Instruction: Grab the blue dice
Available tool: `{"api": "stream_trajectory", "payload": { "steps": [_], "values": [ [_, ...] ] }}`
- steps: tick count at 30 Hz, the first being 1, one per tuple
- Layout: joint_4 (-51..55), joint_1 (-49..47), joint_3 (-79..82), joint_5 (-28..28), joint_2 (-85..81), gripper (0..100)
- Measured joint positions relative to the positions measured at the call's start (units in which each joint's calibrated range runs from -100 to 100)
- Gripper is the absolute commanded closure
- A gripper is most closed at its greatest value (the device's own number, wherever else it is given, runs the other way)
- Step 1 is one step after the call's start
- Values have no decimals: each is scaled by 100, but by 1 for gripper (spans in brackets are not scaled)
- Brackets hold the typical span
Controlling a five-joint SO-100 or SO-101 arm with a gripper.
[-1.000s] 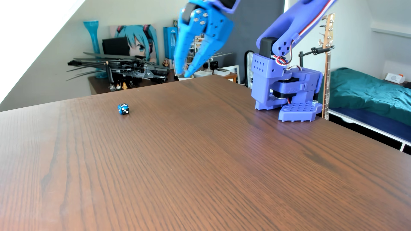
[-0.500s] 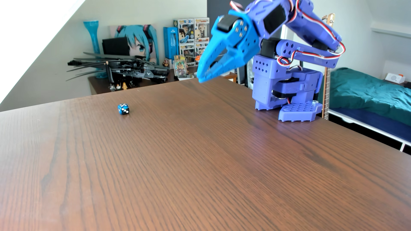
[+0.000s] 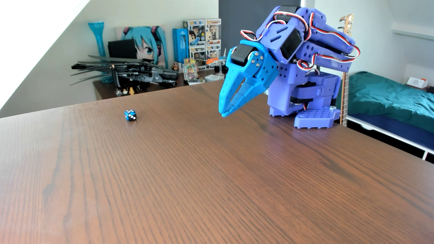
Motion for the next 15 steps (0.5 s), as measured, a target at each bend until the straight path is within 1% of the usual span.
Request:
{"api": "stream_trajectory", "payload": {
  "steps": [5, 15],
  "values": [
    [0, -374, 0, 0, 0, 98],
    [0, -447, 0, 0, 0, 98]
  ]
}}
